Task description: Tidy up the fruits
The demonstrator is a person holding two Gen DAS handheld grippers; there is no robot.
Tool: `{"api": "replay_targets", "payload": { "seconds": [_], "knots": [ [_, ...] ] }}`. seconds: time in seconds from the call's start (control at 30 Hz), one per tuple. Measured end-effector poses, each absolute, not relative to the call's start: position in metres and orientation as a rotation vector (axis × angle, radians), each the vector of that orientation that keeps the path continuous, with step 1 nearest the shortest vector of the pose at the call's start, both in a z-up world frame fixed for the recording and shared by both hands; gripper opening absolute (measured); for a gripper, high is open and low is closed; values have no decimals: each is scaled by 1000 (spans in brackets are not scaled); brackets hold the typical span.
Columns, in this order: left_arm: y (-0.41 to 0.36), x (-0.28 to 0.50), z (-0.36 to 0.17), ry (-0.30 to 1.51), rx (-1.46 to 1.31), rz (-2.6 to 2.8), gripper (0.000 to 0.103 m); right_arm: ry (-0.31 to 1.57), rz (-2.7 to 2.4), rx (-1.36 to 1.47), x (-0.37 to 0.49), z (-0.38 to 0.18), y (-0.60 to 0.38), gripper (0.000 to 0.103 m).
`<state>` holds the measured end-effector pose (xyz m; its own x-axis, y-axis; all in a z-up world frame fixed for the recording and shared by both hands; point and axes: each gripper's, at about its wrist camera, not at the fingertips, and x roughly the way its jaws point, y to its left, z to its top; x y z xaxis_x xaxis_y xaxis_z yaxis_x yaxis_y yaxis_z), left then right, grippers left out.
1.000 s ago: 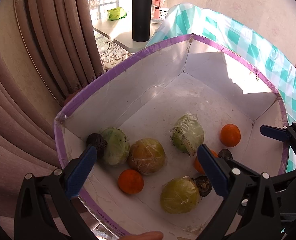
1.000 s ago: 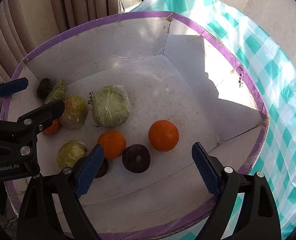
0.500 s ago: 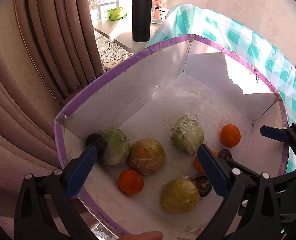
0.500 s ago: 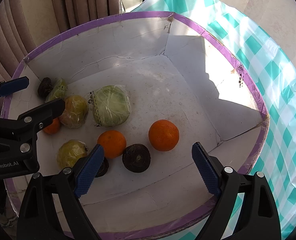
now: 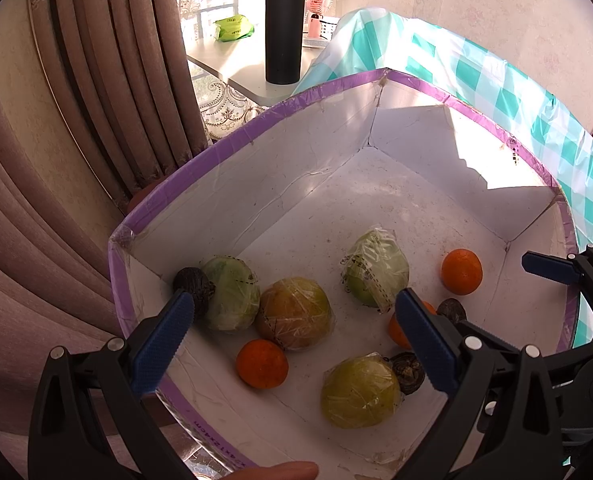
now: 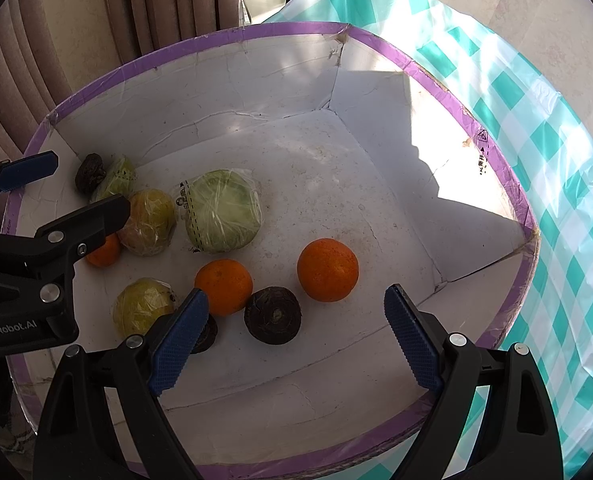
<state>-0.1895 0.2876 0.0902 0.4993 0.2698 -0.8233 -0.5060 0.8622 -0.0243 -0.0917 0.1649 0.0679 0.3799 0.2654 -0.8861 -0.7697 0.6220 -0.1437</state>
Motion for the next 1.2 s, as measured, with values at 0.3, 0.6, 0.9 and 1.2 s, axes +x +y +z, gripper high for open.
{"api": "replay_targets", "payload": {
  "seconds": [0.3, 0.6, 0.9, 1.2],
  "knots": [
    [288, -190, 90, 937, -278, 476, 101, 966, 713, -610, -92, 67, 165, 86],
    [288, -189, 90, 937, -277, 476, 101, 966, 712, -611, -93, 67, 166, 86],
    [289, -189, 90, 930, -251, 473, 101, 967, 711, -611, -93, 68, 166, 86],
    [286, -187, 89, 942, -242, 486, 101, 960, 706, -614, -93, 67, 166, 86]
  ]
}}
